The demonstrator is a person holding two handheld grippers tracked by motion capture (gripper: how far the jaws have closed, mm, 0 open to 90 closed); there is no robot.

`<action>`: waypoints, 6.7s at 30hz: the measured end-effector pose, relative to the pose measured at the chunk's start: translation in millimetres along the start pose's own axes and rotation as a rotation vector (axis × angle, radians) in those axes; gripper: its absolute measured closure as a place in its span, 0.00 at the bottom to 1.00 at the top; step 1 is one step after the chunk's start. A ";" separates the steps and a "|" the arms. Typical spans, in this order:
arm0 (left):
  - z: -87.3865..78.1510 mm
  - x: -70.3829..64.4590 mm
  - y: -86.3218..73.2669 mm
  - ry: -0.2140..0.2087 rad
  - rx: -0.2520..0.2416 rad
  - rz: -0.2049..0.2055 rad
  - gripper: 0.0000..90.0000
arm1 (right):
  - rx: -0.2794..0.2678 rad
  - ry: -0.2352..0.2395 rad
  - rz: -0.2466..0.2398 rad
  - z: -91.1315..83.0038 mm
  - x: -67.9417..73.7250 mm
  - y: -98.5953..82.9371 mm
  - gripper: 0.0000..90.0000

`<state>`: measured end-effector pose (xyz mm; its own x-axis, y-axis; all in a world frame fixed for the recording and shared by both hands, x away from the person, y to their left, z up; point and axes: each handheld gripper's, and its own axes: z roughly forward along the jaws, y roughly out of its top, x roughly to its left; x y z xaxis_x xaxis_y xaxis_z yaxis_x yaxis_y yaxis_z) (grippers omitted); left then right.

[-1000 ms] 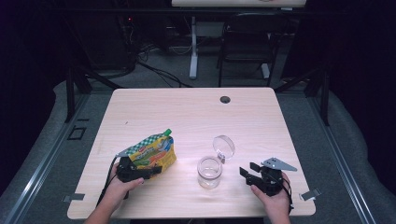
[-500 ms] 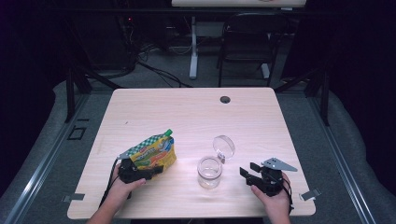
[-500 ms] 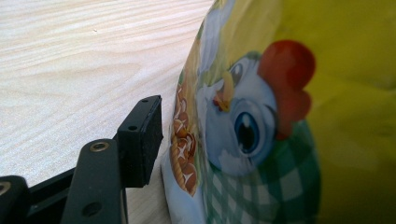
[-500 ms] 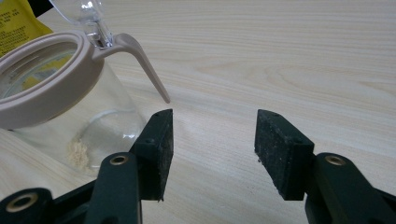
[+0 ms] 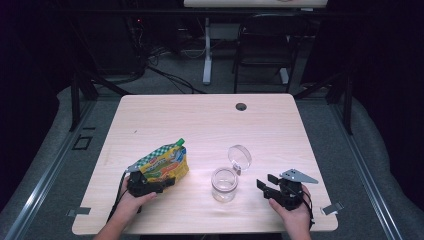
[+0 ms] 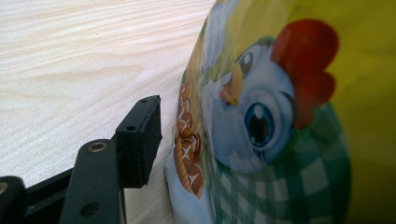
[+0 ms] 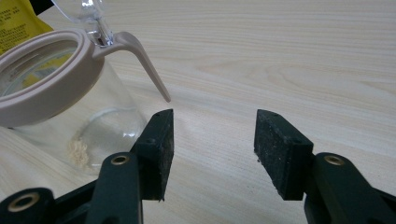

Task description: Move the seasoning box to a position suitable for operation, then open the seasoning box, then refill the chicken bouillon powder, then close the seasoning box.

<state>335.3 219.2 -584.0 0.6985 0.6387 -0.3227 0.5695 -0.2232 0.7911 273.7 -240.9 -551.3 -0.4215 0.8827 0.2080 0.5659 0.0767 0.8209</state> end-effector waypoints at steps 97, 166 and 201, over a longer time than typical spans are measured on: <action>-27.1 -39.7 23.1 0.262 0.013 0.276 0.66 | -0.032 -0.007 0.017 -2.6 -3.9 2.3 0.53; -7.0 -94.2 16.6 0.516 0.183 0.737 0.66 | -0.047 0.011 -0.192 -21.2 29.2 11.2 0.73; 0.6 -98.0 15.3 0.526 0.206 0.778 0.66 | -0.035 0.084 -0.506 -9.1 109.3 47.5 0.69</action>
<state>275.8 152.7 -540.6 0.6575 0.4950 0.5681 0.1288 -0.8167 0.5625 248.0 -145.0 -484.8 -0.6924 0.6989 -0.1793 0.2530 0.4679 0.8468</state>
